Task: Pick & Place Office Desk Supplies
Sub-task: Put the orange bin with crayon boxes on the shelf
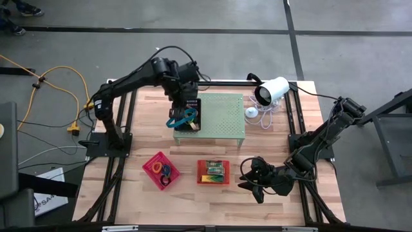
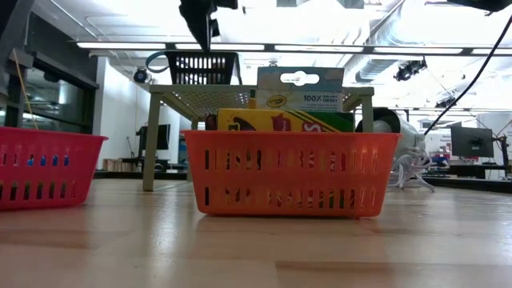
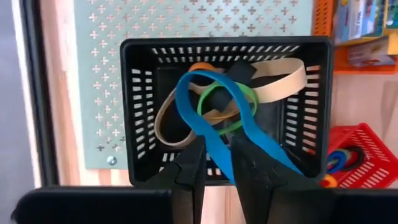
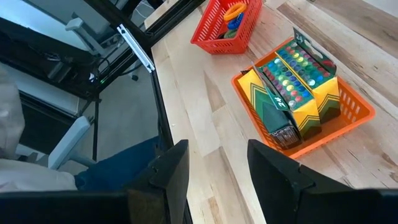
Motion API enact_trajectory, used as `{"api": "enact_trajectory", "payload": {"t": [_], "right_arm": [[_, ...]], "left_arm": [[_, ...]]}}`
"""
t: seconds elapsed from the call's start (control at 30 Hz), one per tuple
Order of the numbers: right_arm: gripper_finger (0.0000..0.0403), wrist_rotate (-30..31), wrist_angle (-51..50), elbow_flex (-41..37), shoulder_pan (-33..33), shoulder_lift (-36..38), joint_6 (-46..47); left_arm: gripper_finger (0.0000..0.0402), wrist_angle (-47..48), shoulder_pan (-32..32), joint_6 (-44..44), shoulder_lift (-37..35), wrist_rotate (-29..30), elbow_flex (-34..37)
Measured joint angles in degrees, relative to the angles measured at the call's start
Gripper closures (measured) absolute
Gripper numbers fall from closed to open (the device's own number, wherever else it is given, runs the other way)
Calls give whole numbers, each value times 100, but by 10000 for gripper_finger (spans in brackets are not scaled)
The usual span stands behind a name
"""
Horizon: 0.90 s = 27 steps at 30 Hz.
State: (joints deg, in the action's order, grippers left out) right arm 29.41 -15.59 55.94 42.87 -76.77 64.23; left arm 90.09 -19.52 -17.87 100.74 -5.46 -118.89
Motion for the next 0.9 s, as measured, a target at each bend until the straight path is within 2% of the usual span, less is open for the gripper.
{"api": "enact_trajectory", "payload": {"t": [0.33,0.5,0.73,0.9], "right_arm": [[252,0,0,0,-2,-2,2],[252,2,0,0,-1,-1,0],[252,1,-1,0,-1,-1,2],[252,0,-2,0,-1,-2,1]], "left_arm": [[332,-5,967,949,-320,1007,0],[332,-23,1332,1639,-331,1122,78],[332,-7,1901,2694,-633,1160,942],[332,-13,2488,3545,-1131,1563,1764]]}}
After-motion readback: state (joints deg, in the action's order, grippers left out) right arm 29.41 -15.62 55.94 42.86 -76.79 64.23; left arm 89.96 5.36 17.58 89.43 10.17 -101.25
